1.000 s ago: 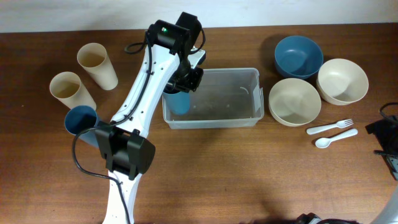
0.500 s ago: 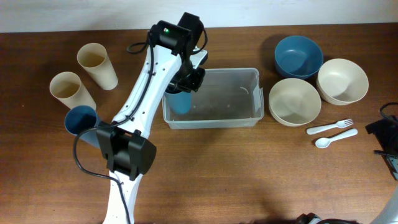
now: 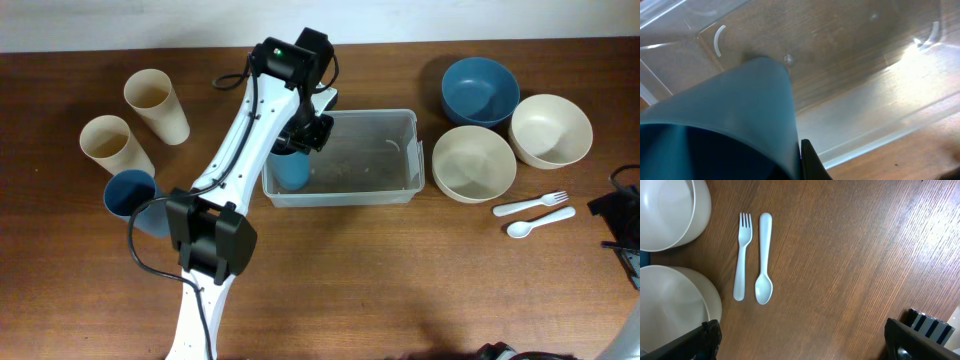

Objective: Pack container
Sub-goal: 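Lower the blue cup into the container's left end and release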

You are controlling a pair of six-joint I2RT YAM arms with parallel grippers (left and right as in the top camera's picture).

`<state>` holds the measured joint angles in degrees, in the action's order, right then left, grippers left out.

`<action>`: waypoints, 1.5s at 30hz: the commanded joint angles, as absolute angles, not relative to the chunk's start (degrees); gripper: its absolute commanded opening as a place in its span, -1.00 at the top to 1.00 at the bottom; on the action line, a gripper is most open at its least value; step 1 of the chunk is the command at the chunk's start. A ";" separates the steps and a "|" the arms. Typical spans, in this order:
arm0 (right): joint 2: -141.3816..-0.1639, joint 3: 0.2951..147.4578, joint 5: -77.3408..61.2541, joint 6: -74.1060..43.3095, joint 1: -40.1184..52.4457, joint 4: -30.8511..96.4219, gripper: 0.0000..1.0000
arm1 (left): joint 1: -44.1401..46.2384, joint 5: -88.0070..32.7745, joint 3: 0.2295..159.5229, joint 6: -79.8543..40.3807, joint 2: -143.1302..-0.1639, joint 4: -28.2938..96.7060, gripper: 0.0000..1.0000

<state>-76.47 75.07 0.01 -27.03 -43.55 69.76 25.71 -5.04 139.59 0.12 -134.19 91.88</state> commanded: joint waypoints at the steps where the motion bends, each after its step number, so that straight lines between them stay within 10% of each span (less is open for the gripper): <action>1: -76.58 74.87 0.71 -27.51 -43.90 69.58 -0.97 | 25.78 -2.94 139.59 -0.45 -134.37 92.03 0.96; 45: -76.58 74.87 0.71 -27.51 -43.90 69.58 -0.97 | 25.78 -1.65 144.62 -0.43 -134.34 93.08 0.55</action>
<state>-76.47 75.07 0.03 -27.03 -43.55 69.76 25.71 -2.50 141.29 -0.30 -134.52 92.53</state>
